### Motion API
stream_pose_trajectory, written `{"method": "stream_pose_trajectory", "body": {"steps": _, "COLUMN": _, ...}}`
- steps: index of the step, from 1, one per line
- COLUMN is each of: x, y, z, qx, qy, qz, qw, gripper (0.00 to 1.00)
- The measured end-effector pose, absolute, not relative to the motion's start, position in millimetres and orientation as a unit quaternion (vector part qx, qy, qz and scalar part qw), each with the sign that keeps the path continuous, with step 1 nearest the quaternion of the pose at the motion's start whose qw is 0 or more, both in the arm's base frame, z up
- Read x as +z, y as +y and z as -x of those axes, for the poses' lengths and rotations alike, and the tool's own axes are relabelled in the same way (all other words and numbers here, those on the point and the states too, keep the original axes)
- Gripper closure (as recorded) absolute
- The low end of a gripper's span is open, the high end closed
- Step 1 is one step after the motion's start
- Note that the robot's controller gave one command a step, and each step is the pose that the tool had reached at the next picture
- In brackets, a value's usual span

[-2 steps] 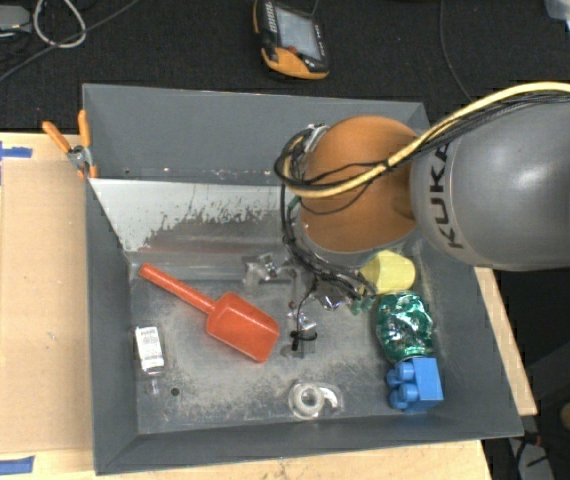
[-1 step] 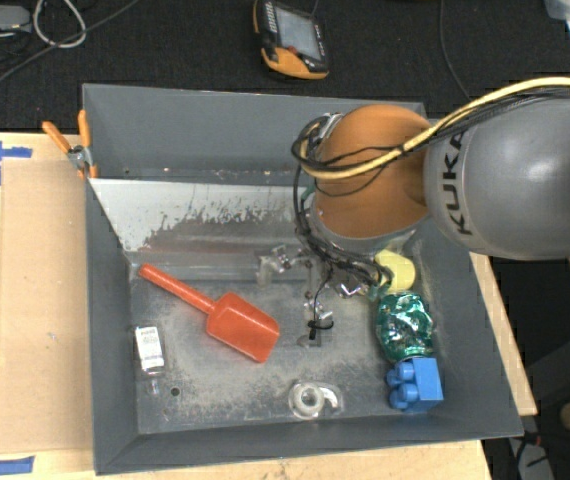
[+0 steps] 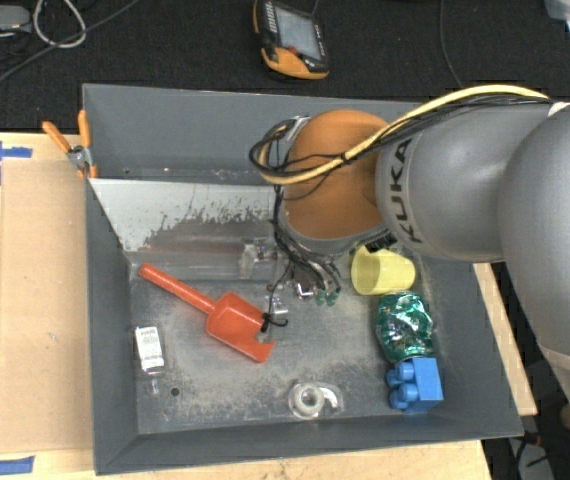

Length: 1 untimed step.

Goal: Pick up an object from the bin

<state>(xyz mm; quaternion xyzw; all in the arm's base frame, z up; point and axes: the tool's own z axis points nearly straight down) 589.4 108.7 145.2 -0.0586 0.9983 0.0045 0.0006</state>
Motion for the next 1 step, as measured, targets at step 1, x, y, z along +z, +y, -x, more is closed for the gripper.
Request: {"method": "stream_pose_trajectory", "body": {"steps": 1, "x": 110.4, "y": 76.0, "z": -590.1, "qx": 0.001, "qy": 0.997, "qz": 0.074, "qw": -0.008, "gripper": 0.0}}
